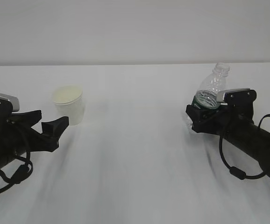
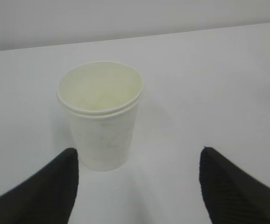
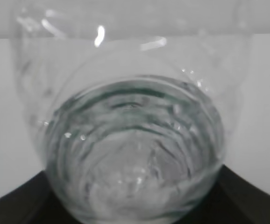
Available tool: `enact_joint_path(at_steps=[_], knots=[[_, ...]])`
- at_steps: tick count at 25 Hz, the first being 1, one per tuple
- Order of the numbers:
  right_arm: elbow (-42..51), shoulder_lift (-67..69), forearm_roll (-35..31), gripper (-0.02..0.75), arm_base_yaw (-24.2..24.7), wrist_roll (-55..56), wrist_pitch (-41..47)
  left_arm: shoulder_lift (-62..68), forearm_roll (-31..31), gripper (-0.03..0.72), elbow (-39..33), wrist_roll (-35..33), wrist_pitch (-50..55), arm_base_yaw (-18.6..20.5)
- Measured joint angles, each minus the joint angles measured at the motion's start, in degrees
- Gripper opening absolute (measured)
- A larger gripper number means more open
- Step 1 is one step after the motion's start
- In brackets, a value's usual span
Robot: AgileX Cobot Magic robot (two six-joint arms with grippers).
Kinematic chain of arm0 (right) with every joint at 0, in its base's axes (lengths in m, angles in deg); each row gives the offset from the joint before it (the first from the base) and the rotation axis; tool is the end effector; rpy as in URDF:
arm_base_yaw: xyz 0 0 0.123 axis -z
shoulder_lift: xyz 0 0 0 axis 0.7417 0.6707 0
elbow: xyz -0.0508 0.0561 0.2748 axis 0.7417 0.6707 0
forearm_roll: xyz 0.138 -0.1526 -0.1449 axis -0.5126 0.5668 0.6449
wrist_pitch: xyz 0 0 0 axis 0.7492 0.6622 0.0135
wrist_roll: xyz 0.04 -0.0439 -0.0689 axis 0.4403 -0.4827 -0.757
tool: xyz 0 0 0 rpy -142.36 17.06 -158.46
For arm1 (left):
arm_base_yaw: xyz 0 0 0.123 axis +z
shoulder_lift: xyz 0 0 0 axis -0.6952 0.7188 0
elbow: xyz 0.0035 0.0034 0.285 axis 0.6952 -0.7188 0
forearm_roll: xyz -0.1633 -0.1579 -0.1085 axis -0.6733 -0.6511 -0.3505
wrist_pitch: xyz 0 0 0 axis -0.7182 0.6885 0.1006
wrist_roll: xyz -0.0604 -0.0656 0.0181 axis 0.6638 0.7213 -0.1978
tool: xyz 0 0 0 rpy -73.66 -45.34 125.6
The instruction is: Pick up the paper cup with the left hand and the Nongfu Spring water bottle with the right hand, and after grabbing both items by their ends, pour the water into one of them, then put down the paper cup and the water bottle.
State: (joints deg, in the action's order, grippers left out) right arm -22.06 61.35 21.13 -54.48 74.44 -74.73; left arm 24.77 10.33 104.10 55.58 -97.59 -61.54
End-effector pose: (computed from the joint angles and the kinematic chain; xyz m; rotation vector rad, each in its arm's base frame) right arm 0.3501 0.0691 0.0561 -0.3078 1.8131 0.3898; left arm 0.2616 -0.0887 0.1133 0.2550 1.8218 -0.3300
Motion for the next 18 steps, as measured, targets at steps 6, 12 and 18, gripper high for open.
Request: enact_joint_path(at_steps=[6, 12, 18], knots=[[0.0, 0.0, -0.1, 0.469, 0.0, -1.2, 0.0, 0.0, 0.0, 0.576, 0.0, 0.0, 0.0, 0.0], [0.0, 0.0, -0.1, 0.454, 0.0, -3.8, 0.0, 0.0, 0.0, 0.576, 0.0, 0.0, 0.0, 0.0], [1.9, -1.3, -0.3, 0.452, 0.0, -8.7, 0.2, 0.0, 0.0, 0.576, 0.0, 0.0, 0.0, 0.0]])
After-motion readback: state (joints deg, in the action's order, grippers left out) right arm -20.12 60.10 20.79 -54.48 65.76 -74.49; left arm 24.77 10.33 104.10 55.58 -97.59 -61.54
